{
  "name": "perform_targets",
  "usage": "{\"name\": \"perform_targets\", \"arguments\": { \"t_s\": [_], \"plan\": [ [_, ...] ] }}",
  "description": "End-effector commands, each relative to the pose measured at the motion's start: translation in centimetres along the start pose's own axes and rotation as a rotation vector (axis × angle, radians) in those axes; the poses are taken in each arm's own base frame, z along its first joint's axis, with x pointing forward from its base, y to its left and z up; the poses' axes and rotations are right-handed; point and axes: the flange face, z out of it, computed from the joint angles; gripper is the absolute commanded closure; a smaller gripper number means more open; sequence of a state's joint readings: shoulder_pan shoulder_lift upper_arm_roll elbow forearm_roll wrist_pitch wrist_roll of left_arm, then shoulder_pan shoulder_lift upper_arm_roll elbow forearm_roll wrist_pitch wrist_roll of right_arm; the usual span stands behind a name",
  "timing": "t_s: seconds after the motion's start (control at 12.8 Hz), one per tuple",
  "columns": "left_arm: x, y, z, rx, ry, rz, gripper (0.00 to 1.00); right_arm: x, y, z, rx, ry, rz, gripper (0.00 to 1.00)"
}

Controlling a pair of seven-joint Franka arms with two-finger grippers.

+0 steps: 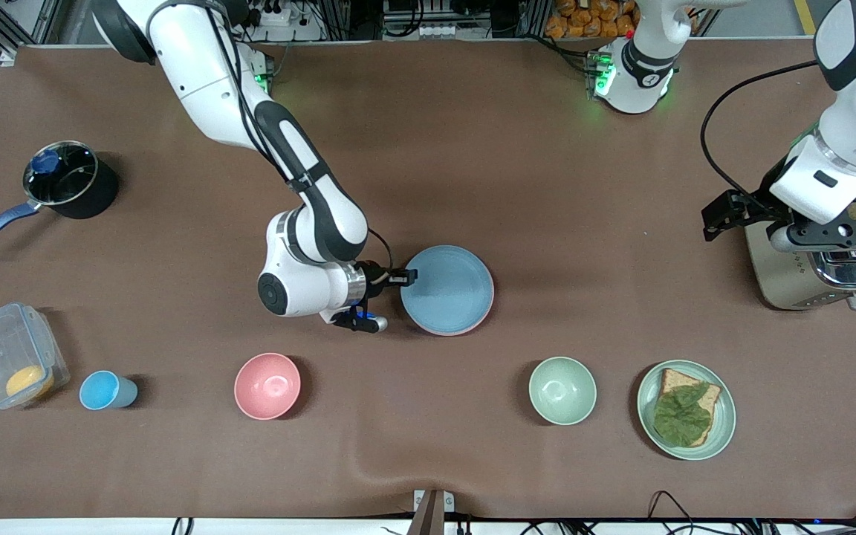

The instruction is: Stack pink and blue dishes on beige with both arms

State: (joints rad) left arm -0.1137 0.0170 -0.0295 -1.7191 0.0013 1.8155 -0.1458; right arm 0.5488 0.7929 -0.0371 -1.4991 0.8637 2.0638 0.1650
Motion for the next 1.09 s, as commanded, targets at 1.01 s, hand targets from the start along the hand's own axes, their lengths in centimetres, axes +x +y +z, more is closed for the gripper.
{"name": "perform_targets", "arguments": {
  "t_s": [1.01],
  "plan": [
    [0.1,0.2,-1.3,-0.017,0.015,0.008,0.00,3.3,15.7,-24.6,-0.215,-0.037,0.004,0.00]
  ]
}}
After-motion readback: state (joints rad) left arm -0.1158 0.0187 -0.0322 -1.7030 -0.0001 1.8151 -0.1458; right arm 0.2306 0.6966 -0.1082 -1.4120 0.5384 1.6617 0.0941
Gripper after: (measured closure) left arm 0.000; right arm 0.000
